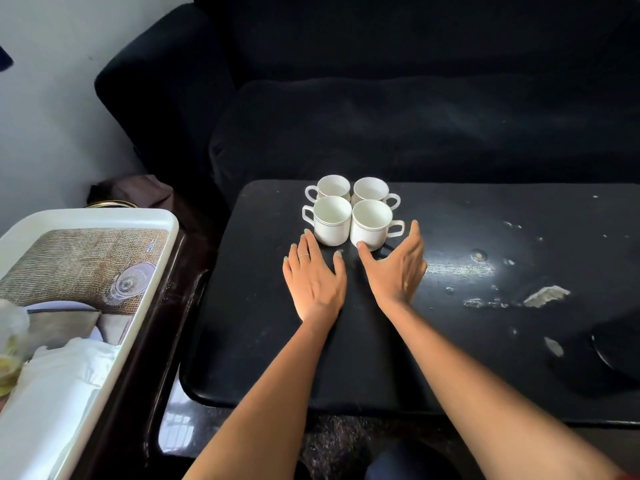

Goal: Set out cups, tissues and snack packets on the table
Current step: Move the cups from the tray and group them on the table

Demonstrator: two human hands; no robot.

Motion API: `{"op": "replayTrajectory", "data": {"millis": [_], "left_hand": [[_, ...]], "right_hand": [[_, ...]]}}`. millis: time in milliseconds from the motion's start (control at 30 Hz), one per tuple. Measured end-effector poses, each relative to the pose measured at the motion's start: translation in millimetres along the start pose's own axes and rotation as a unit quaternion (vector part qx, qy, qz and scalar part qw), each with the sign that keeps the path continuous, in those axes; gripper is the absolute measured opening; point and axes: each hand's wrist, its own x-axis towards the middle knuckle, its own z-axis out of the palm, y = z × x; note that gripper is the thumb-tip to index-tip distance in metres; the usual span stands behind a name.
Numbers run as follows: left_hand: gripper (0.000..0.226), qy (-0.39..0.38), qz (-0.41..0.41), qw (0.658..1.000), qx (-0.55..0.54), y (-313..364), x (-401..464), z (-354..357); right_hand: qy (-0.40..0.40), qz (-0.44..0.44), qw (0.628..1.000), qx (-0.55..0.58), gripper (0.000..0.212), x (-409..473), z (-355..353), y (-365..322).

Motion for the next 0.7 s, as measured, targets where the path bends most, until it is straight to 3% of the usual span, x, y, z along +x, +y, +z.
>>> {"op": "replayTrajectory", "data": {"millis": [267,500,700], "left_hand": [[0.067,-0.037,0.042,0.998,-0.011,-9.0,-37.4,-10.9],[0.072,-0.135,0.065,0.985,0.082,-27.8,-87.6,-29.7],[0.069,-0.239,0.08,0.965,0.076,-35.8,-125.8,-65.0]], "right_hand": [[-0.055,-0.049,0.996,-0.052,0.084,-38.8,-23.6,5.1],[-0.145,-0.087,0.979,-0.116,0.06,-91.7,-58.7,19.2],[-0.232,-0.086,0.955,-0.165,0.058,-133.2,-89.2,13.5]]}}
